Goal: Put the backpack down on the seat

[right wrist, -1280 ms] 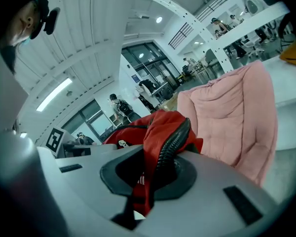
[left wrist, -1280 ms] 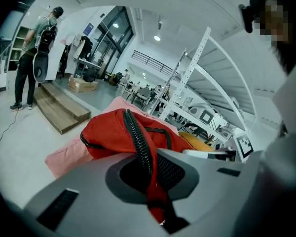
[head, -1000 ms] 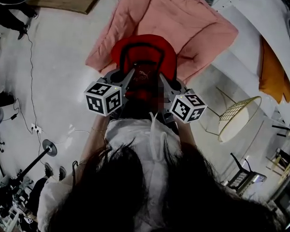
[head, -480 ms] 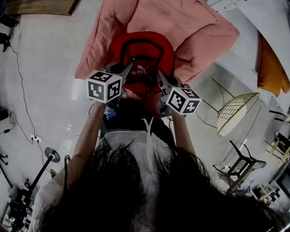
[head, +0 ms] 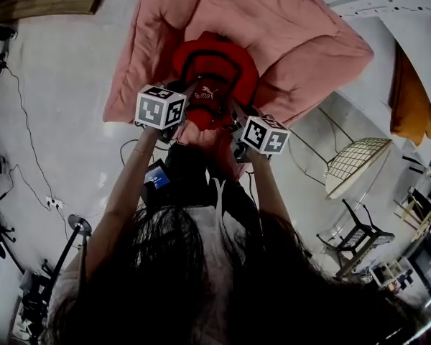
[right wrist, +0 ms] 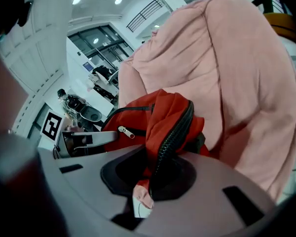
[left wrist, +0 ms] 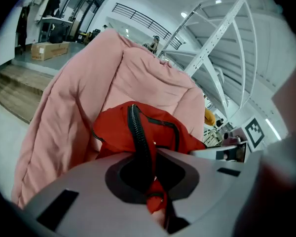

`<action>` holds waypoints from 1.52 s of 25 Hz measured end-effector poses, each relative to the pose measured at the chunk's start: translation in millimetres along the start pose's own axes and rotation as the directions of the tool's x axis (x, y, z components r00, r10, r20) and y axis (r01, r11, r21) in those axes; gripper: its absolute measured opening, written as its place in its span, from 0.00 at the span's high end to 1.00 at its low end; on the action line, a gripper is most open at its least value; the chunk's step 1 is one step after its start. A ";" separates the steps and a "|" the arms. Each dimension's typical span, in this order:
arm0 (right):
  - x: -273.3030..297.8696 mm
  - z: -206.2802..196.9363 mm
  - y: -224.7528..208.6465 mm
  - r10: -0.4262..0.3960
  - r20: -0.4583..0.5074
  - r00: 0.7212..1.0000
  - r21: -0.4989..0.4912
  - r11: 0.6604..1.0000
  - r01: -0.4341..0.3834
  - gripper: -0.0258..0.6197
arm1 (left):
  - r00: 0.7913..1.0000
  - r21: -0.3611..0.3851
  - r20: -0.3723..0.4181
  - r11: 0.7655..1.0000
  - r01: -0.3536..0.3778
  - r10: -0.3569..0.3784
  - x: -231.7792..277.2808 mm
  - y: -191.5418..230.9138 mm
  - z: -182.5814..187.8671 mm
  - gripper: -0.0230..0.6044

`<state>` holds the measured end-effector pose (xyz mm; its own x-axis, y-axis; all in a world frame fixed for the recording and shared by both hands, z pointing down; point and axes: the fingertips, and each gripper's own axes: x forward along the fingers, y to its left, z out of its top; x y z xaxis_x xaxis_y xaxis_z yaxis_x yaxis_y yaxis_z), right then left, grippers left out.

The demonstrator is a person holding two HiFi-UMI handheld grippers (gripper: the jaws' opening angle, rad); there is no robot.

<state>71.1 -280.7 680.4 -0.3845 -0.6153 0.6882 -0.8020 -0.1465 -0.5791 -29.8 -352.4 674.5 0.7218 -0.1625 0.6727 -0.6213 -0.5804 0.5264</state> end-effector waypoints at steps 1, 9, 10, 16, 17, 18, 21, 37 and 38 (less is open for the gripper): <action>6.0 -3.1 -7.0 -0.004 -0.011 1.000 0.011 1.000 0.004 0.88 | 1.000 0.010 -0.012 1.000 -0.002 0.003 8.2 5.0 -3.5 0.90; 48.5 -29.5 -51.7 -0.062 -0.109 0.992 0.001 0.998 0.062 0.88 | 0.992 0.061 -0.067 0.993 -0.103 0.107 56.7 73.1 -39.8 0.90; 53.1 -31.5 -59.2 -0.068 -0.120 0.990 0.000 0.998 0.068 0.88 | 0.991 0.051 -0.063 0.992 -0.113 0.116 62.3 80.7 -40.7 0.90; 67.3 -53.5 -100.7 -0.179 -0.211 0.961 -0.035 0.984 0.176 0.88 | 0.981 0.003 -0.072 0.983 -0.182 0.182 81.4 118.3 -53.2 0.90; 68.2 -54.1 -101.4 -0.181 -0.216 0.960 -0.041 0.984 0.176 0.88 | 0.980 0.000 -0.073 0.982 -0.187 0.186 82.9 121.9 -54.6 0.90; 68.4 -53.0 -100.3 -0.177 -0.215 0.961 -0.049 0.984 0.170 0.88 | 0.980 -0.006 -0.069 0.982 -0.190 0.189 84.2 124.5 -55.1 0.89; 65.9 -47.2 -94.2 -0.174 -0.204 0.963 -0.091 0.983 0.158 0.88 | 0.980 -0.023 -0.023 0.980 -0.200 0.200 82.1 129.0 -52.5 0.85; -35.1 -23.6 -59.3 -0.037 -0.061 0.997 -0.122 0.992 0.029 0.59 | 0.969 -0.097 0.161 0.981 -0.171 0.185 -23.5 66.3 -58.2 0.52; -42.4 -20.7 -51.3 -0.013 -0.046 0.999 -0.130 0.991 0.007 0.59 | 0.966 -0.106 0.187 0.981 -0.162 0.180 -32.3 57.7 -53.3 0.52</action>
<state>119.1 -231.0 689.9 -0.3946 -0.5770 0.7151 -0.8574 -0.0486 -0.5123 -105.2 -338.1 710.8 0.6425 -0.4105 0.6471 -0.7588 -0.4584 0.4627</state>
